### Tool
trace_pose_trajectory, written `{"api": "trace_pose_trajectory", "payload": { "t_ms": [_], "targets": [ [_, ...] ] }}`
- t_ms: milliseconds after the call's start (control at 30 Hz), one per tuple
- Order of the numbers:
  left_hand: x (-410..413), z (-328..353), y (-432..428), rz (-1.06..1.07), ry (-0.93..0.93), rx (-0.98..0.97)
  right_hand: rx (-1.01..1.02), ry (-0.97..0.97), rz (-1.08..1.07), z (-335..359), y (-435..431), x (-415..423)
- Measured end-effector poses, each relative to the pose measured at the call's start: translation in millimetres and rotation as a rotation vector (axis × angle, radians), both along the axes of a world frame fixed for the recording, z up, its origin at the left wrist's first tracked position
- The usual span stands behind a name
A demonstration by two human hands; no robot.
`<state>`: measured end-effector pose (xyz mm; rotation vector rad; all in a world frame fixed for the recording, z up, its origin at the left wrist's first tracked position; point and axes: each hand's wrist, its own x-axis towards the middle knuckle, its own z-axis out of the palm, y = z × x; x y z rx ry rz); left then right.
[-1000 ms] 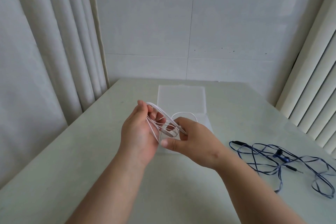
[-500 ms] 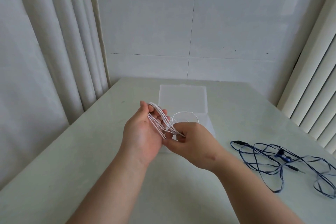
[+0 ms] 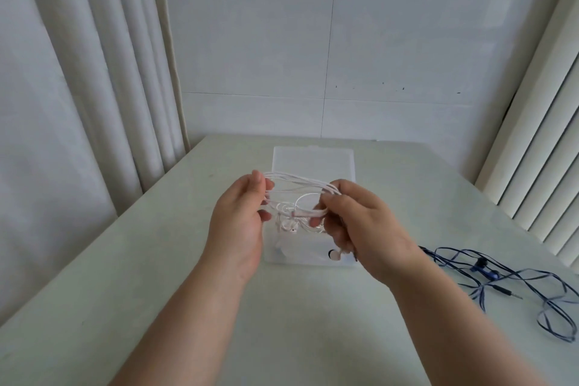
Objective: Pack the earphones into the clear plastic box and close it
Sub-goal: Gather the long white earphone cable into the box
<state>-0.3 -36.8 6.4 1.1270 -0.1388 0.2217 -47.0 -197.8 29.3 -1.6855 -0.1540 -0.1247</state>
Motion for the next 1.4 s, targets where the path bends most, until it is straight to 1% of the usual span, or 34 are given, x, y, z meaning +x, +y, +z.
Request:
{"api": "trace_pose_trajectory", "payload": {
  "t_ms": [33,100,200,300,467,533,600,633,700,767,833,900,933,1000,1033,1100,1167,1233,1300,1333,1400],
  "targets": [
    [0,-1,-1,0.028,-0.021,0.071,0.079,0.023,0.015,0,-3,2],
    [0,-3,-3,0.07,-0.049,0.212,0.102,0.045,0.0,-1,-8,6],
    [4,-4,-5,0.142,-0.038,0.408,-0.027,0.074,-0.052,-4,-15,14],
    [14,-7,-6,0.167,0.011,0.521,-0.11,0.074,-0.064,3,-19,27],
    [23,-20,-8,0.203,0.036,0.7,-0.255,0.082,-0.05,10,-23,55],
    [27,-28,-4,0.247,0.032,0.85,-0.374,0.114,-0.043,5,-23,63],
    [30,-34,0,0.318,0.016,1.044,-0.52,0.143,-0.027,1,-23,68],
    [30,-34,1,0.332,0.022,1.086,-0.605,0.163,-0.007,1,-21,69],
    [30,-35,3,0.315,0.036,1.093,-0.857,0.217,0.064,3,-15,69],
    [30,-37,1,0.292,0.008,1.127,-1.098,0.307,0.1,4,-6,68],
    [26,-36,-3,0.212,-0.003,1.094,-1.262,0.336,0.108,5,-2,67],
    [23,-35,-4,0.134,-0.054,0.995,-1.371,0.335,0.139,5,0,69],
    [21,-35,-4,0.123,-0.123,0.996,-1.392,0.325,0.148,5,1,70],
    [21,-37,-2,0.151,-0.286,1.084,-1.386,0.309,0.141,5,0,70],
    [22,-38,-2,0.166,-0.329,1.133,-1.364,0.319,0.126,4,0,72],
    [23,-36,-1,0.159,-0.359,1.222,-1.291,0.299,0.077,5,-3,72],
    [22,-36,-1,0.156,-0.394,1.32,-1.175,0.256,0.03,5,-8,70],
    [22,-35,-1,0.164,-0.427,1.435,-1.049,0.174,-0.027,6,-15,65],
    [22,-36,-2,0.173,-0.445,1.508,-0.951,0.063,-0.059,6,-18,59],
    [22,-37,-3,0.173,-0.448,1.523,-0.938,0.018,-0.085,4,-18,59],
    [22,-37,-3,0.17,-0.447,1.533,-1.011,-0.015,-0.134,-2,-18,58]
  ]
}}
